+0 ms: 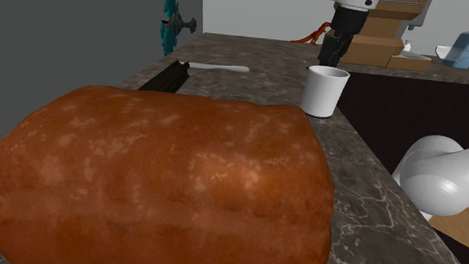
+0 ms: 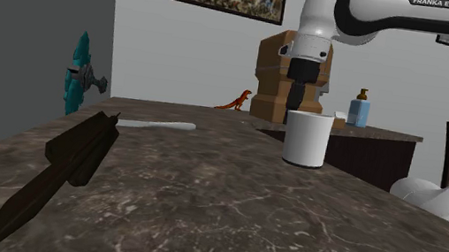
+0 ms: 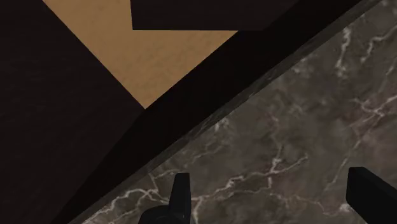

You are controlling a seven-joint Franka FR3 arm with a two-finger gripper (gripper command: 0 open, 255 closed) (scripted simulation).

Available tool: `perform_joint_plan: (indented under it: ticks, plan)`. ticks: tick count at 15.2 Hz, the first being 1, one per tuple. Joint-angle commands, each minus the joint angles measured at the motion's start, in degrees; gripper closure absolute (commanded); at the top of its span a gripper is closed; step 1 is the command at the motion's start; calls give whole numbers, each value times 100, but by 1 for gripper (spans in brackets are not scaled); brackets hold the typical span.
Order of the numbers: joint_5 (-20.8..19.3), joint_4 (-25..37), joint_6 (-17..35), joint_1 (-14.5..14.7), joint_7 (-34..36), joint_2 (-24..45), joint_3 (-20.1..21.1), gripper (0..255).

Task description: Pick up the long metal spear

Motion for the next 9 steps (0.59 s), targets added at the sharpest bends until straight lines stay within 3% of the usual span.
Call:
perform_joint_plan:
  ticks: [1,9]
  plan:
    - [0,0,0,0,0,0,0,0]
    - [752,317,5,-40,2055,483,1195,0]
